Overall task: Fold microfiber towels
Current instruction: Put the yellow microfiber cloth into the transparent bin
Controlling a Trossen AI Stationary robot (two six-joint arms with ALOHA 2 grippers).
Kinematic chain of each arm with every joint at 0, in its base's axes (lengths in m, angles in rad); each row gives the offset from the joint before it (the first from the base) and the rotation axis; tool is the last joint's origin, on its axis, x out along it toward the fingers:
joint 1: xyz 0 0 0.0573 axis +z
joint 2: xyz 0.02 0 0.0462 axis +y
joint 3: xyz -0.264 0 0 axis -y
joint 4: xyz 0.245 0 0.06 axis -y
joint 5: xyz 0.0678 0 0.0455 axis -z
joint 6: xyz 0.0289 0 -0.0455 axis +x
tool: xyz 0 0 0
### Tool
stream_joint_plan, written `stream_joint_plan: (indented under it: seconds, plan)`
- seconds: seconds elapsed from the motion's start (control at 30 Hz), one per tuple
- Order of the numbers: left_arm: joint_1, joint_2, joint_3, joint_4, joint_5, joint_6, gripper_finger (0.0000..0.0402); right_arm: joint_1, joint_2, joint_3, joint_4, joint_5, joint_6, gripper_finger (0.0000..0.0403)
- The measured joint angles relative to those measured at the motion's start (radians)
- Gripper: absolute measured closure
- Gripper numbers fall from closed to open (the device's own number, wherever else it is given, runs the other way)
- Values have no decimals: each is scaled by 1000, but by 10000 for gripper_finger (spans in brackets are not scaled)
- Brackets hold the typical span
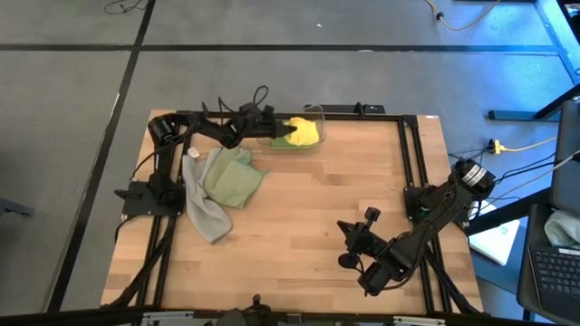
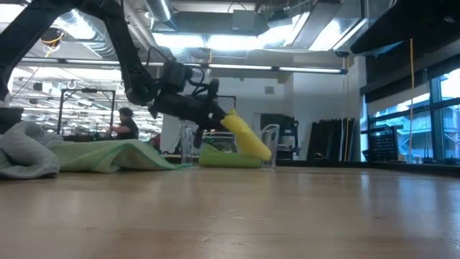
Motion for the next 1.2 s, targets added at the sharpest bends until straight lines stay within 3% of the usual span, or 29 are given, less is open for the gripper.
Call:
stream_joint_plan:
  seconds: [0.43, 0.8, 1.2]
  plan:
    - [49, 0, 0, -7, -10, 19, 385, 0, 0, 0, 3, -1, 0, 381]
    - [50, 0, 0, 11, 62, 36, 332, 0, 0, 0, 3, -3, 20, 381]
    - [75, -1, 0, 50, 75, 24, 268, 1, 0, 0, 3, -3, 23, 381]
